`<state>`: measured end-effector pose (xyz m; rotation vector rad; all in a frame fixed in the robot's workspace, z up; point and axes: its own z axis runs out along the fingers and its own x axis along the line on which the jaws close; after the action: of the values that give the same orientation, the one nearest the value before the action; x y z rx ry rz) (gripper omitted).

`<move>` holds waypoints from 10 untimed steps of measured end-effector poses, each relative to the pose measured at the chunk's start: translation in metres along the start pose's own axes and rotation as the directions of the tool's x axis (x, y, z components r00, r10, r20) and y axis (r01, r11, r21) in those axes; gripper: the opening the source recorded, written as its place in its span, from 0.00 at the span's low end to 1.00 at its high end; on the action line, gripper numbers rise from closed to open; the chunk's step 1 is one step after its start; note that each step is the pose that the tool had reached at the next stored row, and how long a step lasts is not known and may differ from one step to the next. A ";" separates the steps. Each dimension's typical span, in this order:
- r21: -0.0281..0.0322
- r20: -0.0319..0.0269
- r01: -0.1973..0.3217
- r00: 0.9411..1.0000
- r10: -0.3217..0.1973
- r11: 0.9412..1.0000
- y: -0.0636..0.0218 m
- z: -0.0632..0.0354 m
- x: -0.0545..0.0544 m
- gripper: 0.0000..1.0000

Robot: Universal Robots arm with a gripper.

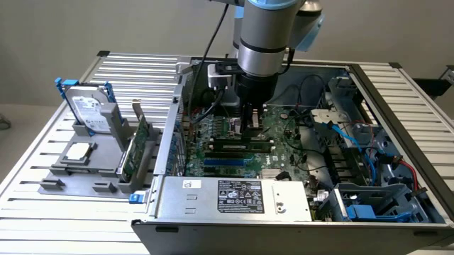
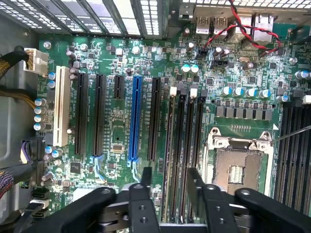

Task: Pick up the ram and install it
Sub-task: 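Insert the ram into the slot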

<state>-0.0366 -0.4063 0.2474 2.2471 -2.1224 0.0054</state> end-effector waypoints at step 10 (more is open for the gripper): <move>0.000 0.000 0.000 1.000 0.000 1.000 0.0000 -0.0001 0.000 0.11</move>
<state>-0.0366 -0.4064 0.2475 2.2471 -2.1222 0.0055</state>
